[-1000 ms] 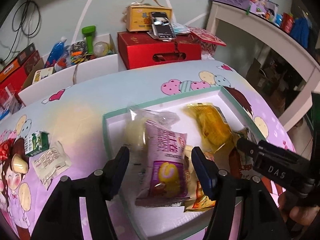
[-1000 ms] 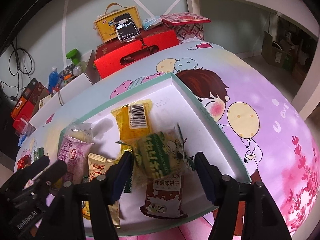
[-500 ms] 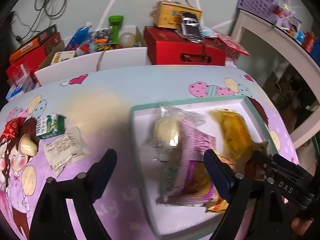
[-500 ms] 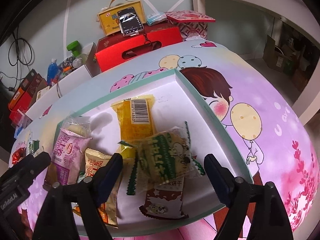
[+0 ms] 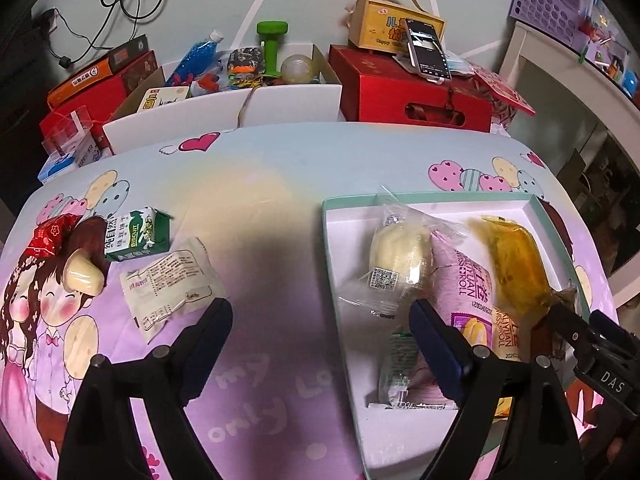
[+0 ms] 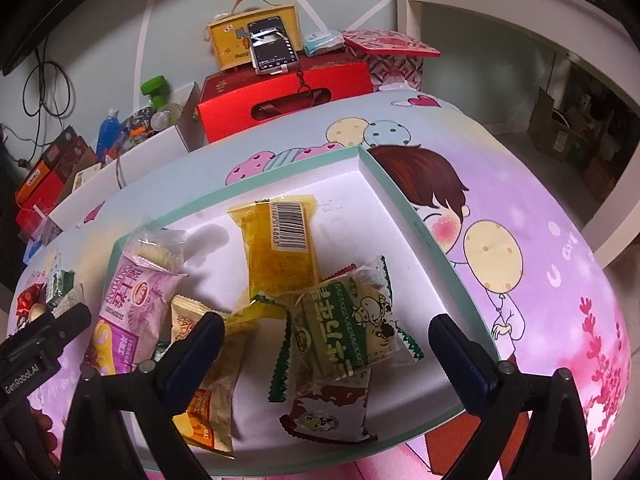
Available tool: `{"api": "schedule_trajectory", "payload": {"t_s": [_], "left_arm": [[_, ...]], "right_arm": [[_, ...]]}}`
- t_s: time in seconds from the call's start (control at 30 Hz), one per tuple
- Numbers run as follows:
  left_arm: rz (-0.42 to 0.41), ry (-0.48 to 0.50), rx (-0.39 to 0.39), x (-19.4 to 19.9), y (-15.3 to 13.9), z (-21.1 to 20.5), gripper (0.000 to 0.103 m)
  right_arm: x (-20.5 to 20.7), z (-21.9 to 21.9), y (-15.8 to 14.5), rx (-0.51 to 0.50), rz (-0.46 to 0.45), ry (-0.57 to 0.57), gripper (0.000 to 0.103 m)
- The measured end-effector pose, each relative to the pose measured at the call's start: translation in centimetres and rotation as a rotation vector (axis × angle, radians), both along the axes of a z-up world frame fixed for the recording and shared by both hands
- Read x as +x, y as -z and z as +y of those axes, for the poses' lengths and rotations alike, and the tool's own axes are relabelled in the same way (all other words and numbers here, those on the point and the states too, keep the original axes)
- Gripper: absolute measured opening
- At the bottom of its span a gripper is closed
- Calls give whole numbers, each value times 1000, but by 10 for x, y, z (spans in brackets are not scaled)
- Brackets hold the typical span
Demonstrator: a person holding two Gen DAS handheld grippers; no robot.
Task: Organize snacks
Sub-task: 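Move both open tools back over the remaining snacks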
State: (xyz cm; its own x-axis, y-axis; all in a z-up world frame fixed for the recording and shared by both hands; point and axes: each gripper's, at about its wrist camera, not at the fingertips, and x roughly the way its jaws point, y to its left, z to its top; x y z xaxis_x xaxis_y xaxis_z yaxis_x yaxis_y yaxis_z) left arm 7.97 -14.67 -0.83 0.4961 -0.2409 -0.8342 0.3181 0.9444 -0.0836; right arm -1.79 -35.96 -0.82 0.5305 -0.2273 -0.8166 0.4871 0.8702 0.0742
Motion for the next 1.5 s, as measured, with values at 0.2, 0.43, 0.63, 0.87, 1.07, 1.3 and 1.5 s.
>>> {"api": "schedule_trajectory", "payload": {"t_s": [0.2, 0.43, 0.63, 0.87, 1.07, 1.3, 1.5], "left_arm": [[19, 2, 1, 0, 1, 4, 90], [14, -15, 9, 3, -5, 20, 90], [-1, -94, 40, 12, -10, 54, 90], [-7, -232, 84, 20, -11, 116, 90], [4, -358, 86, 21, -11, 168, 90], [14, -418, 77, 18, -12, 203, 90], [17, -434, 78, 15, -13, 221, 90]], "right_arm": [[4, 8, -2, -8, -4, -19, 103], [13, 31, -11, 13, -41, -76, 103], [21, 52, -13, 69, -77, -110, 103], [28, 72, -13, 58, -70, -145, 103], [34, 90, -12, 61, -69, -178, 103], [44, 127, -11, 40, -63, -258, 103], [51, 157, -9, 33, -55, -320, 103]]}}
